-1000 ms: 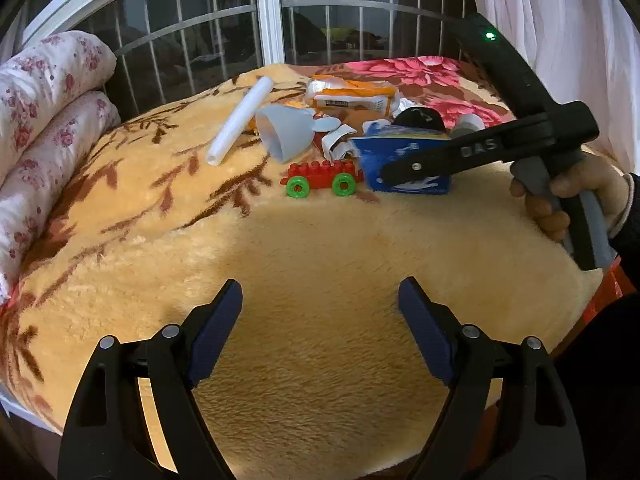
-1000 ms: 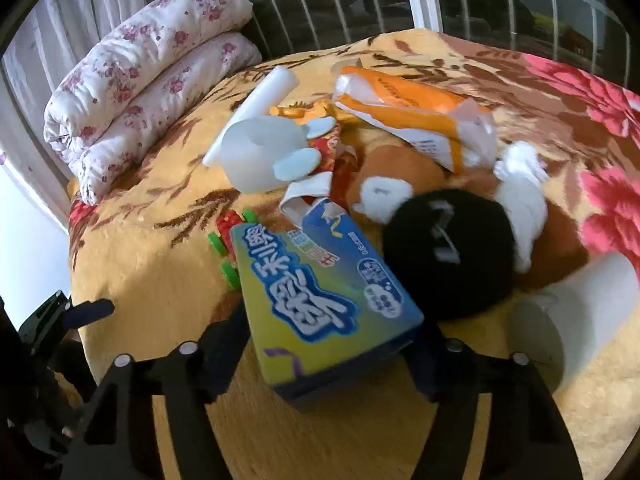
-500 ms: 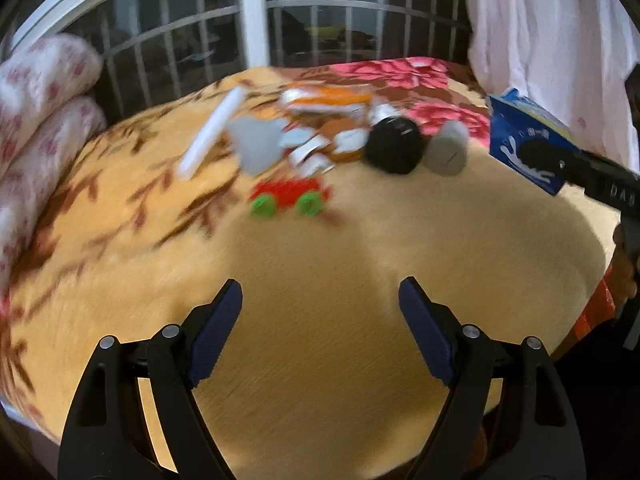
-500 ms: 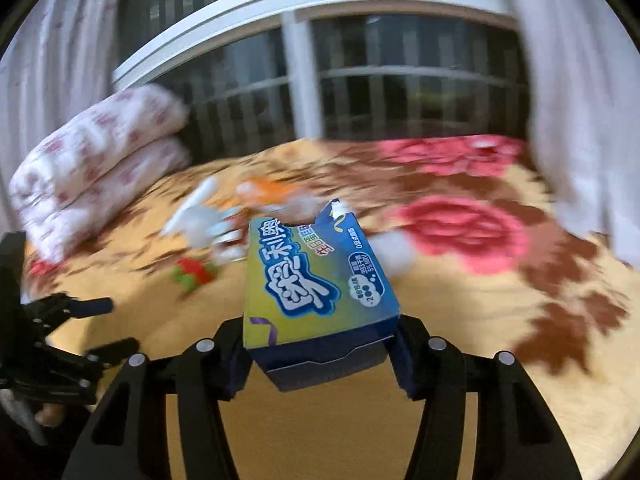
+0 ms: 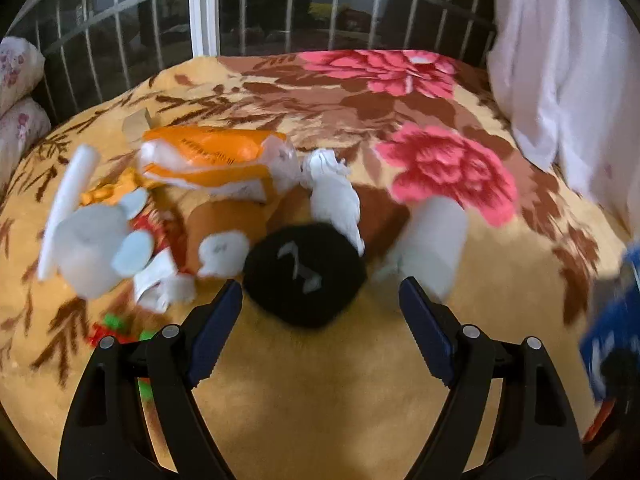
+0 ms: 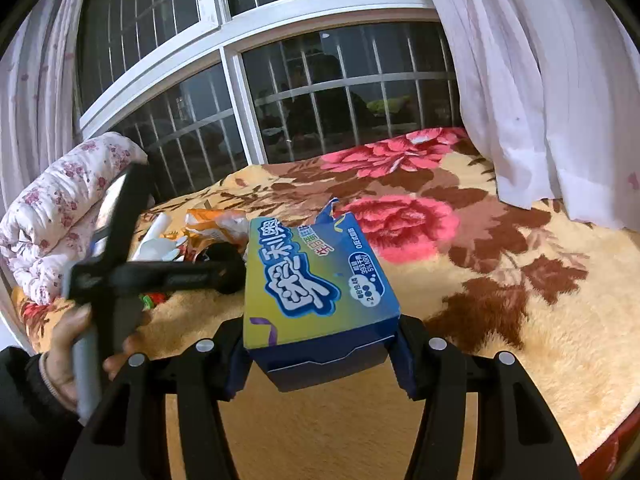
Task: Collect trash
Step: 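Grasp the black round pouch with the left tool while the right tool holds the box, then carry the box and black pouch over the orange bin and release both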
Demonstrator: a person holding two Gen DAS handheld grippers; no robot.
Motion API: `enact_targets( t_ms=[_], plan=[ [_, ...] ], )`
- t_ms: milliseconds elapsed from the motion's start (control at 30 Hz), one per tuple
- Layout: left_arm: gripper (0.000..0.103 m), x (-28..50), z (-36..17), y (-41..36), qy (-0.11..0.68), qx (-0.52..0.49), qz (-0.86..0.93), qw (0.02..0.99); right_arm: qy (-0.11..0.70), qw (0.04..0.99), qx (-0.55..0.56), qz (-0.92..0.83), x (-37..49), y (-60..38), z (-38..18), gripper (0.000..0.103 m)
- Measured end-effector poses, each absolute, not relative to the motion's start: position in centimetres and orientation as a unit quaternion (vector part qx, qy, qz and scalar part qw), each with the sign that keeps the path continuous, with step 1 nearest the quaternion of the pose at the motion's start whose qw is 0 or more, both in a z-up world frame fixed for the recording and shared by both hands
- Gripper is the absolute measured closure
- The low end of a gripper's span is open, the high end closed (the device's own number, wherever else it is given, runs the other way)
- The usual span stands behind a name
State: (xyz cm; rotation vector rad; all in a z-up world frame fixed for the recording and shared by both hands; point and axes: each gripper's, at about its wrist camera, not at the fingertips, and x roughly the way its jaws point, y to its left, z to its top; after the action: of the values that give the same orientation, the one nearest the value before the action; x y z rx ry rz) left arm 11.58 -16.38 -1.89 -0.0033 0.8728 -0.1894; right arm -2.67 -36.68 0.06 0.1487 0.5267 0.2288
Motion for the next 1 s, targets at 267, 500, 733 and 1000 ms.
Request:
enact_targets(
  t_ms=[267, 500, 733, 1000],
  plan=[
    [0.05, 13.6, -2.8, -14.8, 0.428, -0.05, -0.069, 0.9, 0.256, 0.955, 0.084, 0.126, -2.5, -36.7, 0.3, 0.047],
    [0.054, 10.0, -0.5, -14.2, 0.393, -0.049, -0.091, 0.914, 0.258, 0.955, 0.078, 0.125, -2.5, -36.1, 0.2, 0.047],
    [0.054, 2.9, 2.1, -11.9, 0.361, -0.044, -0.118, 0.924, 0.256, 0.955, 0.057, 0.139, -2.9, -34.0, 0.2, 0.047],
    [0.054, -5.7, 2.2, -9.1, 0.352, -0.013, -0.084, 0.932, 0.254, 0.954, 0.033, 0.153, -5.4, -30.4, -0.1, 0.047]
  ],
)
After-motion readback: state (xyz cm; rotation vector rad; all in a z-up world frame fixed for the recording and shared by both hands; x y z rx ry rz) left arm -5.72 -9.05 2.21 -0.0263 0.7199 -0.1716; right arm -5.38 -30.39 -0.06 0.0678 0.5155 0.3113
